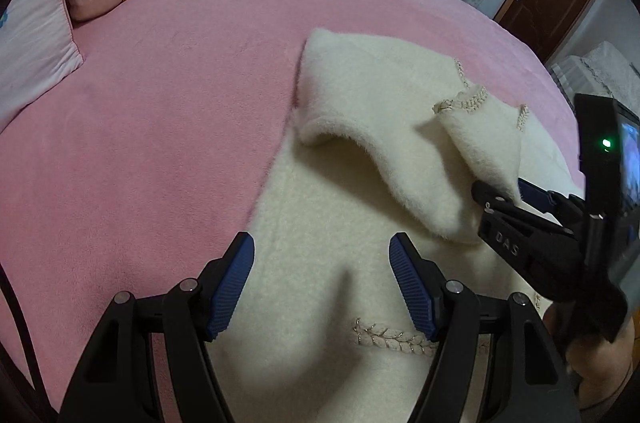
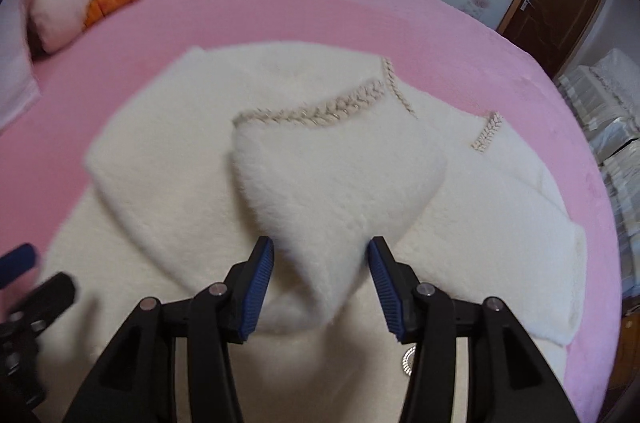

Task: Fold large clothes
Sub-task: 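Grasp the braided front edge with the right tool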

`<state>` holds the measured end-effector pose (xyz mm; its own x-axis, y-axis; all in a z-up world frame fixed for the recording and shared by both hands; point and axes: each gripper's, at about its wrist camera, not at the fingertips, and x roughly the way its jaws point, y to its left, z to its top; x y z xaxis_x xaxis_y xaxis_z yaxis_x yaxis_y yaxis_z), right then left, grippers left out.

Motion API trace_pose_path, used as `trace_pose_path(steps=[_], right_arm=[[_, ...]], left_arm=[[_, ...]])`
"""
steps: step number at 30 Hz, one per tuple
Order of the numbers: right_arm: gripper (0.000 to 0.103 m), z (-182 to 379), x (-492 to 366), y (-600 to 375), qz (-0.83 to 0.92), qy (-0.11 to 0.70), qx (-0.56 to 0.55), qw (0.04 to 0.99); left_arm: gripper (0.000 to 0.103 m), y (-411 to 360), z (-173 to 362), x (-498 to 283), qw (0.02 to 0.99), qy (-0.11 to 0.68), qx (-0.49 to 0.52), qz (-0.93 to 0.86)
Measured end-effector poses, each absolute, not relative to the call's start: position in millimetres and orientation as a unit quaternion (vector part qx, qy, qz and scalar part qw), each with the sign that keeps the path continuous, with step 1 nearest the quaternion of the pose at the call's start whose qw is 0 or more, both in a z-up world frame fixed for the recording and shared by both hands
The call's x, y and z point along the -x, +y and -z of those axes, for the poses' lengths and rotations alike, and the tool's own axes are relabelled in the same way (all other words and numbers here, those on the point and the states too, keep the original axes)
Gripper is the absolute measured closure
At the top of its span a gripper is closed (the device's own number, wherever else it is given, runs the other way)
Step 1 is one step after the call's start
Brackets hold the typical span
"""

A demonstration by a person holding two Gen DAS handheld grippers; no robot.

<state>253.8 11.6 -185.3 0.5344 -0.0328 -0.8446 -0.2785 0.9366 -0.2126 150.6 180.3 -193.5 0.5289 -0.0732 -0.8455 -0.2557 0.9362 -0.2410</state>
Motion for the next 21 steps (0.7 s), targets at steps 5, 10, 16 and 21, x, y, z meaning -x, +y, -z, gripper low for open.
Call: trace_pose_path(steps=[5,10,16,21], right_arm=[[0.087,178.7,-264.7,4.8,-0.058,0.469,0.167,0.865],[0.088,108.8,-268.9,-13.6,-0.11,0.368,0.118,0.916],[0.069,100.9,-276.6,-79.0,-0.101,0.367,0.0,0.925],[0.061,188.7,-275.2,-139.4,-0.048,0.53,-0.078,0.843]], left_arm=[[0.034,175.6,196.2,-152.6,0.852,0.491,0.175,-0.047],[0.034,170.7,192.6,-151.3,0.856,0.487,0.168,-0.043],[0.034,166.7,195.0,-154.3,0.854,0.492,0.162,-0.04],[0.034,166.9,194.2,-157.4,0.855,0.493,0.157,-0.038]])
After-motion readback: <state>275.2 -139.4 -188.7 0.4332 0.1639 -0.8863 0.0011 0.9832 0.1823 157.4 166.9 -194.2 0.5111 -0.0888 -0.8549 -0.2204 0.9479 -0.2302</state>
